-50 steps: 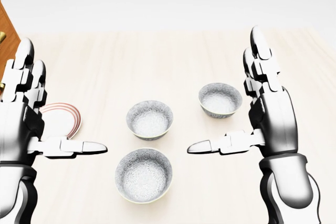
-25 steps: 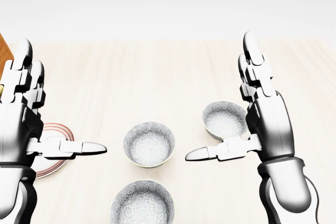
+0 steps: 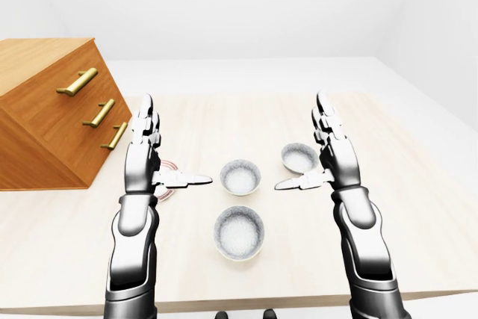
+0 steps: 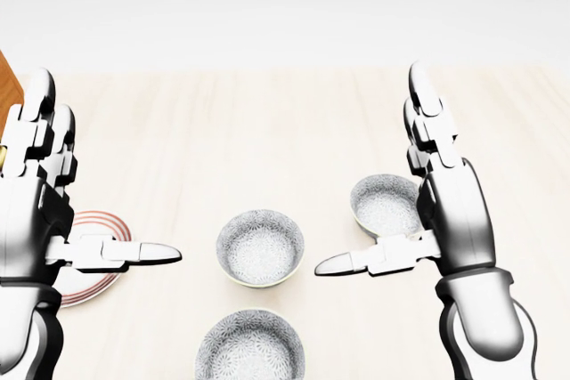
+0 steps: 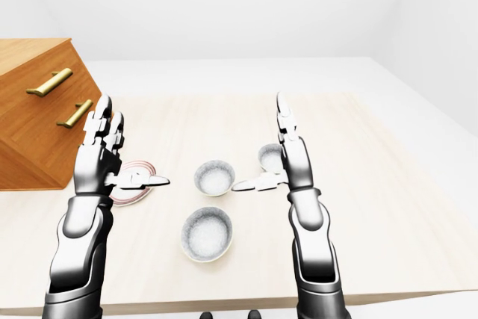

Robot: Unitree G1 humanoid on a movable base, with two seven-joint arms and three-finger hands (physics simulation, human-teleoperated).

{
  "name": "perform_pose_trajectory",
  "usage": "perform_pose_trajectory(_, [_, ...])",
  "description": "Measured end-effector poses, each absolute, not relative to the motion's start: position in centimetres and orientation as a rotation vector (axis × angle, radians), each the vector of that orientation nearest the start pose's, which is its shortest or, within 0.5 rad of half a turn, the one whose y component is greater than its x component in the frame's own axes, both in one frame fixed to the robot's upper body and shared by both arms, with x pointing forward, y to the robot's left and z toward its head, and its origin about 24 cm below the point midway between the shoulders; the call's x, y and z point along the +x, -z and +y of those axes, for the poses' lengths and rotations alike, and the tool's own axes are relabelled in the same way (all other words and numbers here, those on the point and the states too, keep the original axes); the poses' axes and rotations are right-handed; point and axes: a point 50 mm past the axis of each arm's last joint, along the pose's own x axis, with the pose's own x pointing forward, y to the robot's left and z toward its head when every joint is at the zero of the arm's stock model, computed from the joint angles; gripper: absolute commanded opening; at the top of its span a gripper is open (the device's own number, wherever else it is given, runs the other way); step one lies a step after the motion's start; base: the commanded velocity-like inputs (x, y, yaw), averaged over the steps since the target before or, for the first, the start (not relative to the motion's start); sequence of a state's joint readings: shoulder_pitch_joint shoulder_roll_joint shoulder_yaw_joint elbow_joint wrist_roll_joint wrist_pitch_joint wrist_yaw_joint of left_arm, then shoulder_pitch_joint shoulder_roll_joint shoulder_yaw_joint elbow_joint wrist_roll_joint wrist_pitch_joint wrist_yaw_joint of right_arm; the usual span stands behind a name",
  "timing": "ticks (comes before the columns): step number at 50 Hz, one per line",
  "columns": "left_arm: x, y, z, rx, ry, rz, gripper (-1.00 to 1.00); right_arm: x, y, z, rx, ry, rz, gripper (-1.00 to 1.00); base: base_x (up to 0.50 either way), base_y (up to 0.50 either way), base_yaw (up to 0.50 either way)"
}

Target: Stack the bowl at the front on the bowl in the middle.

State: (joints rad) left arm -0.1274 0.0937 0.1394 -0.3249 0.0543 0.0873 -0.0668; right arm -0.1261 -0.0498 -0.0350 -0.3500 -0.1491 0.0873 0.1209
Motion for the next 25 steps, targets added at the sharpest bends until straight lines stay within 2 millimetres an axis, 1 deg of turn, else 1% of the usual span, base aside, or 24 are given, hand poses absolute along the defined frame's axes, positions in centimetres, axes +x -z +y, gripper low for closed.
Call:
perform_pose_trajectory(6, [26.1, -14.3, 18.3, 0.162, -0.048, -0.359, 1.00, 26.4, -13.7, -15.1, -0.270, -0.064, -0.337, 1.00, 0.00, 0.00, 0.00])
perform_pose_trajectory(10, [26.1, -14.4, 18.3, 0.163, -0.049, -0.364, 1.00, 27.2, -13.1, -15.4, -0.383, -0.031, -0.302, 1.00, 0.00, 0.00, 0.00])
perform_pose_trajectory(17, [26.0, -14.6, 18.4, 0.165, -0.051, -0.373, 1.00, 29.3, -12.4, -15.9, -0.647, 0.012, -0.274, 1.00, 0.00, 0.00, 0.00])
perform_pose_trajectory(25, [26.0, -14.8, 18.5, 0.168, -0.052, -0.382, 1.00, 32.2, -11.7, -15.9, -0.892, 0.012, -0.269, 1.00, 0.00, 0.00, 0.00])
